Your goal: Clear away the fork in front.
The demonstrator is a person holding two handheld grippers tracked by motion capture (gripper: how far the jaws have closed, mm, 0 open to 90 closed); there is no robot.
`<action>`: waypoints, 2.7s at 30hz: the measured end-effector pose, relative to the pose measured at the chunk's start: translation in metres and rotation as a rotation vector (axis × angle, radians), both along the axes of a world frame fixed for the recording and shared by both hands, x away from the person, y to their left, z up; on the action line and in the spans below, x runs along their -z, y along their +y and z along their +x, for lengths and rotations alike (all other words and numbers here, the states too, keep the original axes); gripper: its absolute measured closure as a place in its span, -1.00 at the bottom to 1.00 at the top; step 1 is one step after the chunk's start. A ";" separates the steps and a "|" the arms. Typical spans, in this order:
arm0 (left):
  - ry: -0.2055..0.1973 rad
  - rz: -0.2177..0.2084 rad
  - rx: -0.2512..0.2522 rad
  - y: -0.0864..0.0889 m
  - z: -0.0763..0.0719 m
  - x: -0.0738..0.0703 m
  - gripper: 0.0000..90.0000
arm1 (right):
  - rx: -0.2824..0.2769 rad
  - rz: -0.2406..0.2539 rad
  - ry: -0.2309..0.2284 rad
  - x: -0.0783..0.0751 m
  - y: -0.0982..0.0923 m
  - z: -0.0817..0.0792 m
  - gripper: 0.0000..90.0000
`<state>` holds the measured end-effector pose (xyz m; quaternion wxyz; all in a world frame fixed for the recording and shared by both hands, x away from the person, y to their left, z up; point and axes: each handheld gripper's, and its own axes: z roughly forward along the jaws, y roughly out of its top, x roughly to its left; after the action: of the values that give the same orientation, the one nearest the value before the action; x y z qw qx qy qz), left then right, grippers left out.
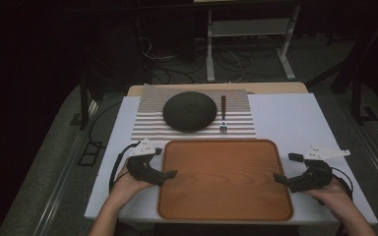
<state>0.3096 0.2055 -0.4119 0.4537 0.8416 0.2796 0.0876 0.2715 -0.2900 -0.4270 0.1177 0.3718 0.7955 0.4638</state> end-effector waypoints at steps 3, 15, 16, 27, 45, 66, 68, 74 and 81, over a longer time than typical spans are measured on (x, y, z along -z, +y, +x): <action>-0.001 0.000 -0.002 0.000 0.000 0.000 -1.00 | 0.000 0.006 0.002 0.000 0.000 0.001 -1.00; 0.002 -0.006 0.014 -0.002 0.002 0.002 -1.00 | 0.026 0.001 0.015 -0.003 0.003 0.008 -1.00; 0.002 -0.004 0.016 -0.002 0.002 0.002 -1.00 | 0.032 0.001 0.016 -0.004 0.004 0.011 -1.00; 0.001 -0.009 0.013 -0.002 0.002 0.002 -1.00 | 0.014 -0.017 0.031 -0.008 0.014 0.021 -1.00; -0.011 0.017 0.017 -0.005 -0.001 0.003 -1.00 | 0.003 -0.038 0.071 -0.015 0.033 0.051 -0.99; -0.021 0.028 0.021 -0.007 -0.002 0.004 -1.00 | 0.013 -0.050 0.105 -0.021 0.059 0.089 -0.98; -0.021 0.026 0.018 -0.006 -0.002 0.004 -1.00 | 0.015 -0.063 0.107 -0.022 0.062 0.094 -0.97; -0.021 0.021 0.015 -0.005 -0.002 0.004 -1.00 | 0.023 -0.092 0.124 -0.022 0.071 0.113 -0.97; -0.027 0.021 0.015 -0.005 -0.002 0.003 -1.00 | 0.021 -0.124 0.133 -0.025 0.083 0.133 -0.96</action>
<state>0.3074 0.2005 -0.4153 0.4493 0.8472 0.2661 0.0983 0.4046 -0.2068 -0.4016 0.0923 0.4019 0.8249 0.3866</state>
